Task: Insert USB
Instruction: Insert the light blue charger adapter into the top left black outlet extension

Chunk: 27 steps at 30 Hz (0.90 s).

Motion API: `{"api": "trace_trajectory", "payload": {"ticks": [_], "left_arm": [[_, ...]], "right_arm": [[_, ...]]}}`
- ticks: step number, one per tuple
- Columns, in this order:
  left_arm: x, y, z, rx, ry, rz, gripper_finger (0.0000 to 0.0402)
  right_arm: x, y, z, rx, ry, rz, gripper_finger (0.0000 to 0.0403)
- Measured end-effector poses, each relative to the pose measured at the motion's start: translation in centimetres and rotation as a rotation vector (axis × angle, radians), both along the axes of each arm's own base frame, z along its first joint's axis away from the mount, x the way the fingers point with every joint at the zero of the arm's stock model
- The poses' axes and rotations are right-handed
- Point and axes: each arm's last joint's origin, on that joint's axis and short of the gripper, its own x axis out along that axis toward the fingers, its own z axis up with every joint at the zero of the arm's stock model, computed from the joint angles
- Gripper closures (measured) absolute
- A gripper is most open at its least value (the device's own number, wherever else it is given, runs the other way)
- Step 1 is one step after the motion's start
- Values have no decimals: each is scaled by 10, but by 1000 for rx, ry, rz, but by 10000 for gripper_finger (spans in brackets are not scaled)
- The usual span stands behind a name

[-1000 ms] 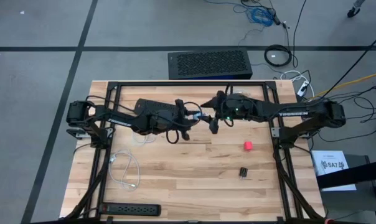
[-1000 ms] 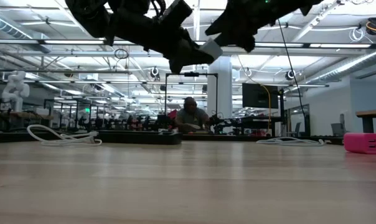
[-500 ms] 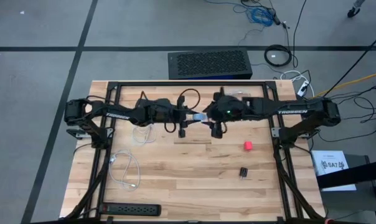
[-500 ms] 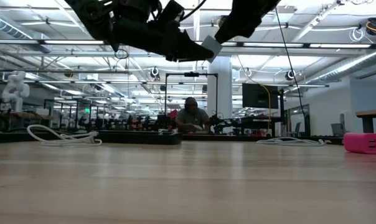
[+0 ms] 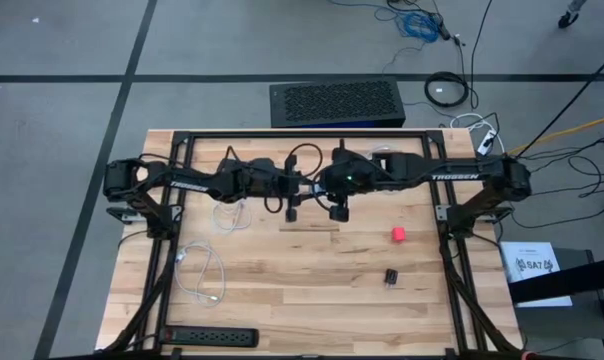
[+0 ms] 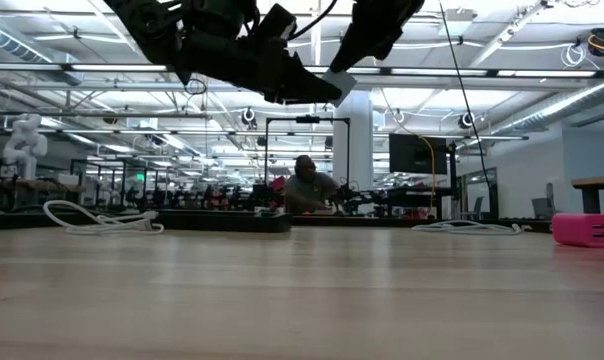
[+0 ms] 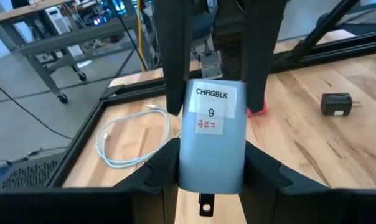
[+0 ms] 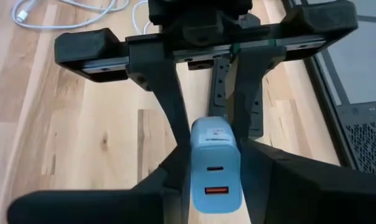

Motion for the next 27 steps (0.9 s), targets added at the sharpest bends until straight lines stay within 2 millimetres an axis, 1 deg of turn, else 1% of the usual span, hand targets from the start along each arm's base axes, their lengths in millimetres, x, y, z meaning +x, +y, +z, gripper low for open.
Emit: {"api": "trace_trajectory", "payload": {"ticks": [10,11,12,16,18,19,20,22,24,27], "left_arm": [[-2,6,4,-48,-35,-31,276],[-1,6,4,-49,-42,-38,276],[-1,6,5,-49,-51,-45,276],[-1,5,7,-47,-67,-51,276],[-1,5,9,-45,-78,-52,276],[-1,5,9,-44,-80,-52,276],[-1,6,9,-44,-82,-53,276],[-1,5,9,-58,-82,-58,276],[-1,5,9,-69,-82,-60,276],[-1,5,9,-71,-82,-62,276]], "right_arm": [[-3,0,5,13,-22,-23,330],[-4,0,6,16,-26,-24,316],[-5,0,8,22,-36,-30,294],[-15,0,13,48,-28,-70,186],[-17,0,11,59,1,-82,154],[-18,0,10,62,11,-85,148],[-18,-1,9,63,16,-86,146],[-16,-1,9,63,8,-82,156],[-15,-1,10,62,-7,-78,181],[-13,-1,12,61,-29,-71,230]]}}
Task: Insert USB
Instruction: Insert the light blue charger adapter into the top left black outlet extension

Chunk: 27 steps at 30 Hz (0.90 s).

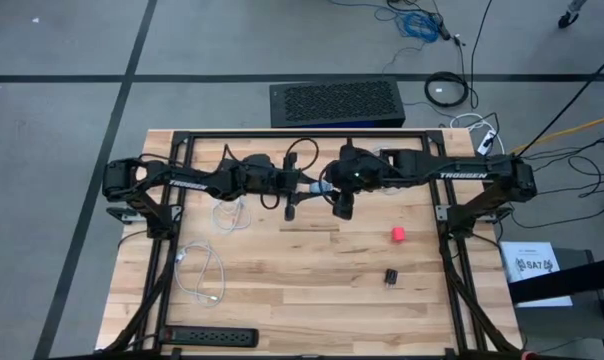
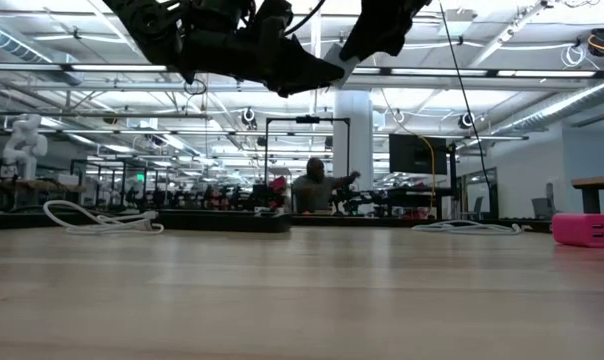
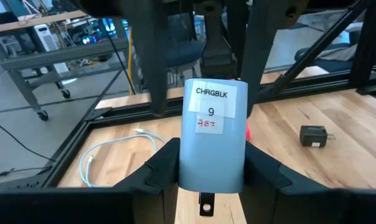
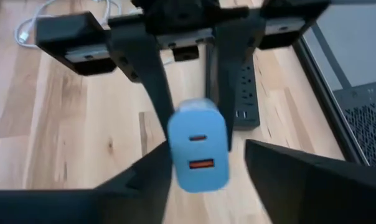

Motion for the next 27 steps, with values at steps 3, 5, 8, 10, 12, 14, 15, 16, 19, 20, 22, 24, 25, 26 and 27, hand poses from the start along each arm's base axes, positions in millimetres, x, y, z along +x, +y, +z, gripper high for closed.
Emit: {"api": "trace_trajectory", "payload": {"ticks": [3,5,8,10,12,14,15,16,19,20,22,24,25,26,27], "left_arm": [[0,0,0,-4,2,3,276],[0,0,-2,-10,16,4,276],[-1,1,-4,-14,32,6,276],[-1,2,-4,-29,36,22,276],[-2,5,-5,-55,39,35,276],[-2,8,-5,-81,44,46,276],[-3,10,-5,-86,44,51,276],[-3,11,-5,-90,44,54,276],[-3,14,-5,-110,48,83,258],[-4,16,-5,-108,52,109,241],[-5,18,-5,-104,68,162,206],[-8,20,-6,-96,105,202,186],[-10,20,-5,-81,119,217,181],[-12,20,-3,-66,132,233,179],[-16,20,-1,-47,151,252,178]], "right_arm": [[1,0,-1,-7,3,16,280],[3,0,-5,-9,21,21,307],[7,0,-10,-13,42,26,325],[8,0,-12,-15,48,28,325],[9,0,-12,-17,48,22,325],[9,-1,-12,-15,42,14,325],[9,-2,-11,-13,38,9,325],[8,-3,-10,-11,35,2,325],[7,-6,-9,-3,28,-17,325],[7,-7,-9,-1,25,-30,325],[6,-10,-9,0,23,-46,325],[6,-14,-9,0,27,-56,325],[6,-15,-9,2,26,-60,325],[5,-17,-9,5,24,-61,325],[5,-18,-9,10,23,-61,325]]}}
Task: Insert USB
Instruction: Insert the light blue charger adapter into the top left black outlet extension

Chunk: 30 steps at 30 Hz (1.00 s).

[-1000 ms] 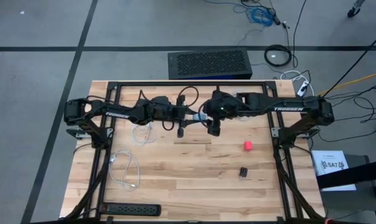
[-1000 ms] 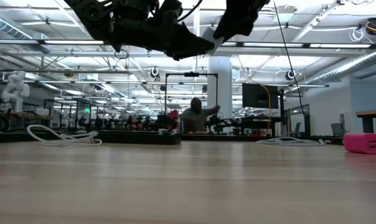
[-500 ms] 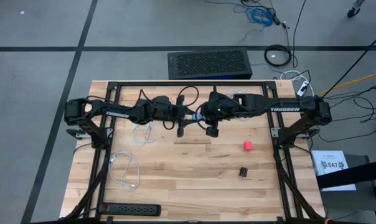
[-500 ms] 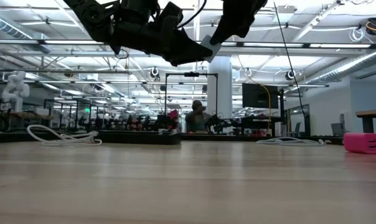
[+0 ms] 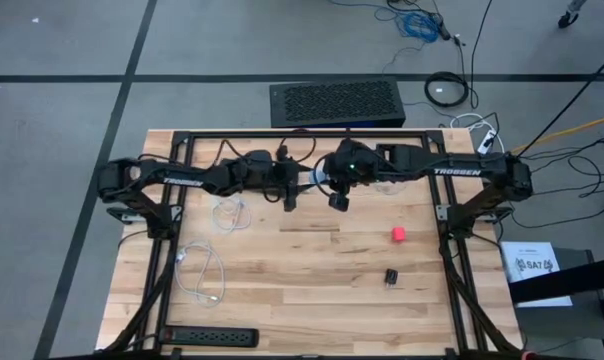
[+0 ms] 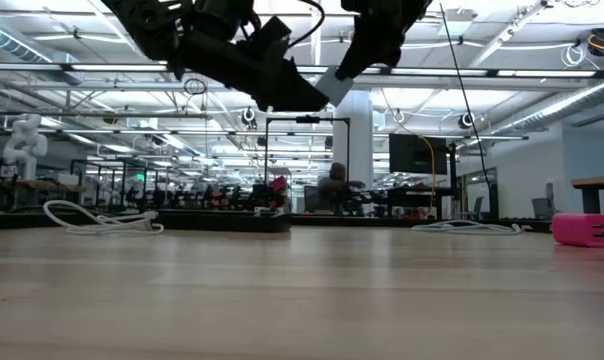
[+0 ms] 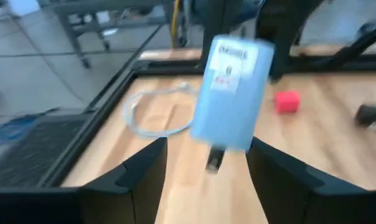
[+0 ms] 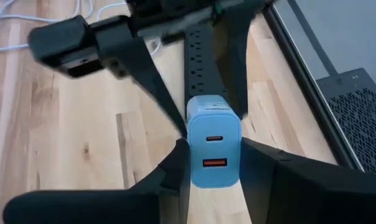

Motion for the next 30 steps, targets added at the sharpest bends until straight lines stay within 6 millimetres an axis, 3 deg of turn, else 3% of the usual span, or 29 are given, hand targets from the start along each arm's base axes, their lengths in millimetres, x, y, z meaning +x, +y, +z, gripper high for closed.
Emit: {"api": "trace_trajectory", "payload": {"ticks": [6,11,17,22,30], "left_arm": [[-28,-4,22,61,92,87,192],[-58,-8,24,26,252,193,226],[-99,-15,-7,-49,301,322,312],[-130,-10,-41,-76,354,509,386],[-154,10,-74,-110,433,687,395]], "right_arm": [[1,-7,8,31,-22,10,325],[19,-14,10,39,-8,17,325],[59,-35,-2,91,85,41,325],[96,-54,-19,125,157,75,325],[144,-73,-69,170,290,132,325]]}}
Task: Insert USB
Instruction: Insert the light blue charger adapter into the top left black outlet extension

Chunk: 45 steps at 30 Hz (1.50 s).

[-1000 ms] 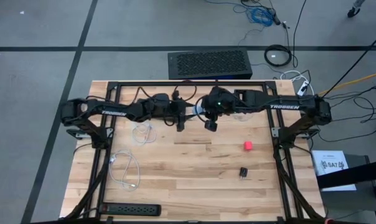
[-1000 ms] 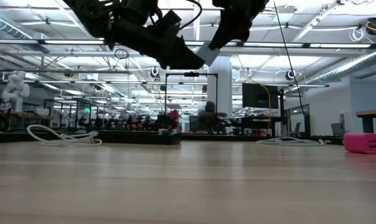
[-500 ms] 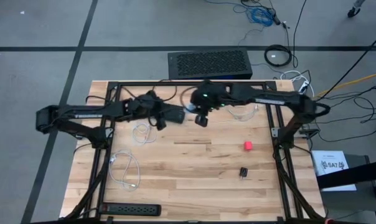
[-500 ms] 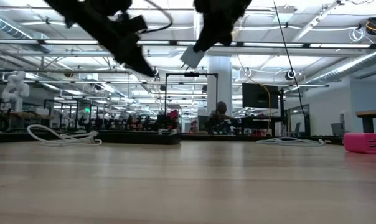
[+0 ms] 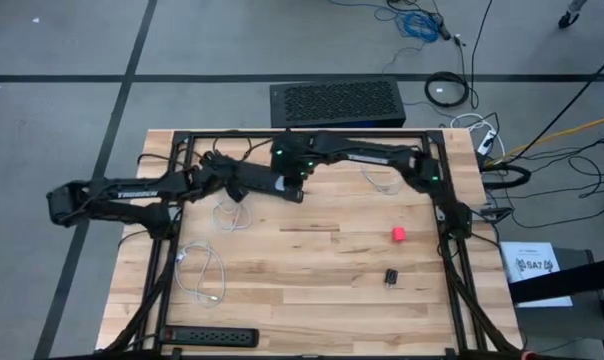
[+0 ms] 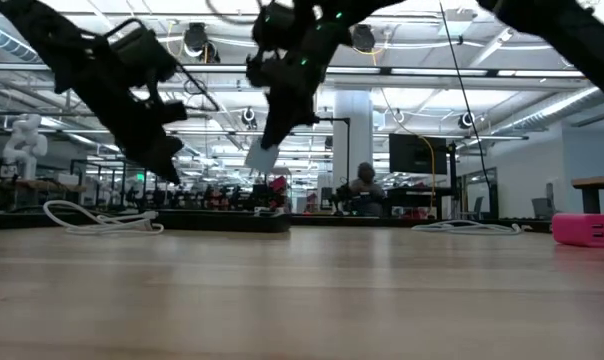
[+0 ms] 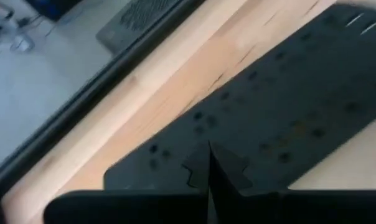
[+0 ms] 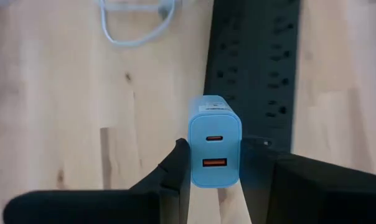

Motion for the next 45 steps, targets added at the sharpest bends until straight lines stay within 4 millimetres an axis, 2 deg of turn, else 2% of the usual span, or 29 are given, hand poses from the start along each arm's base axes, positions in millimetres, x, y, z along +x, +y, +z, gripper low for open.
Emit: {"api": "trace_trajectory", "payload": {"ticks": [3,8,13,21,32,45], "left_arm": [[-5,8,-5,-2,24,37,397],[-9,18,-15,-43,25,27,398],[-8,23,-28,-101,27,11,399],[9,30,-42,-112,-38,-51,399],[24,19,-46,-134,-94,-130,400],[26,15,-47,-146,-109,-116,400]], "right_arm": [[11,-3,-13,4,38,13,325],[20,-8,-20,-9,32,27,325],[18,-19,-24,-12,49,18,325],[11,-30,-26,-5,83,-4,325],[9,-28,-30,24,126,-40,325],[8,-16,-33,77,178,-100,325]]}}
